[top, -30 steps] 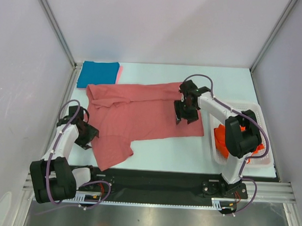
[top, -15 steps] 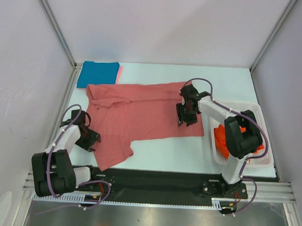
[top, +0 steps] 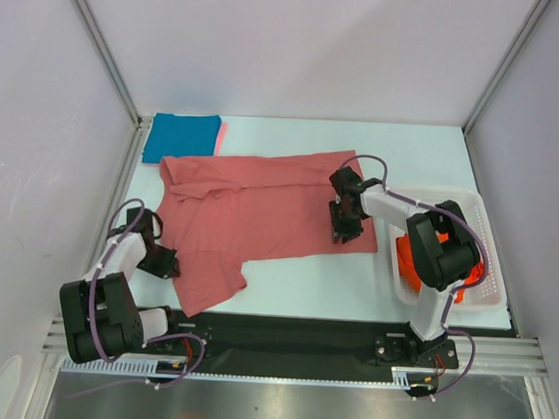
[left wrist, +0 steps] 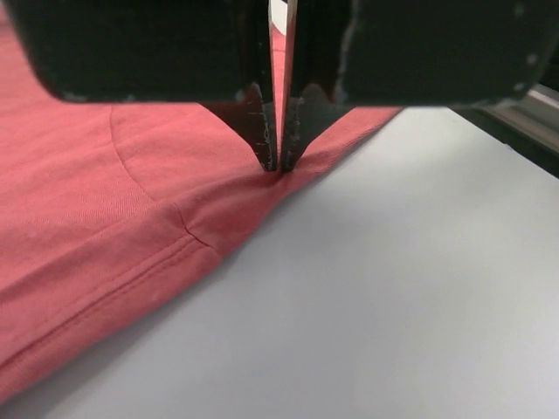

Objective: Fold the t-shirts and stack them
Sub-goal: Fold the tshirt

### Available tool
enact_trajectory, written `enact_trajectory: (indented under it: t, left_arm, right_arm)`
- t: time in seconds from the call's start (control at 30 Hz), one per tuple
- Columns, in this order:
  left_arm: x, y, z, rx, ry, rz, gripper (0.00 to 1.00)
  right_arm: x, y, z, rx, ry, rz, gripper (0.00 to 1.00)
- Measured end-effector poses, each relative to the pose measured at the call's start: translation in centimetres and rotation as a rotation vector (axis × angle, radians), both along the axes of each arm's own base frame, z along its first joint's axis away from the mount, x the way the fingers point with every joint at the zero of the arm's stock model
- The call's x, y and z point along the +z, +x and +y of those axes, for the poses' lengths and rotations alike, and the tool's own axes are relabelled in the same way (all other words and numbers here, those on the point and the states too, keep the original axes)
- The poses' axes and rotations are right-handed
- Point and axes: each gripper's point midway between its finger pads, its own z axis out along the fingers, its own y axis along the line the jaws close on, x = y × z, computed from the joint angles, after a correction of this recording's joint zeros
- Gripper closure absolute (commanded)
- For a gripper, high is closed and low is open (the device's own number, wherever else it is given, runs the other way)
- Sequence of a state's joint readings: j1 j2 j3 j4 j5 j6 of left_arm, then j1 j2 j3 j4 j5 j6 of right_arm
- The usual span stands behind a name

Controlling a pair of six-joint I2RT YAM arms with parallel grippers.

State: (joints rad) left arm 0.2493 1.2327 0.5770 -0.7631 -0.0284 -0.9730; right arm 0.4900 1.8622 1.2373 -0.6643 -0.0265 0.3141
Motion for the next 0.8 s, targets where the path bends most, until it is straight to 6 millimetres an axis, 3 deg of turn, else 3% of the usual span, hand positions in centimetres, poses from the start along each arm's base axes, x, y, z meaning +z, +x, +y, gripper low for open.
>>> enact_trajectory:
  t: [0.07, 0.37, 0.8]
  left_arm:
    - [-0.1, -0.1, 0.0, 0.033, -0.029, -0.009, 1.0]
    - [0.1, -0.9, 0.1, 0.108, -0.066, -0.072, 1.0]
    - [1.5, -4.2, -1.1, 0.16, -0.087, -0.03, 1.0]
  right_arm:
    - [-0.4, -0.5, -0.2, -0.006, -0.008, 0.011, 0.66]
    - [-0.5, -1.0, -0.4, -0.032, 0.008, -0.036, 0.66]
    - [-0.5, -4.2, -1.0, -0.04, 0.017, -0.011, 0.66]
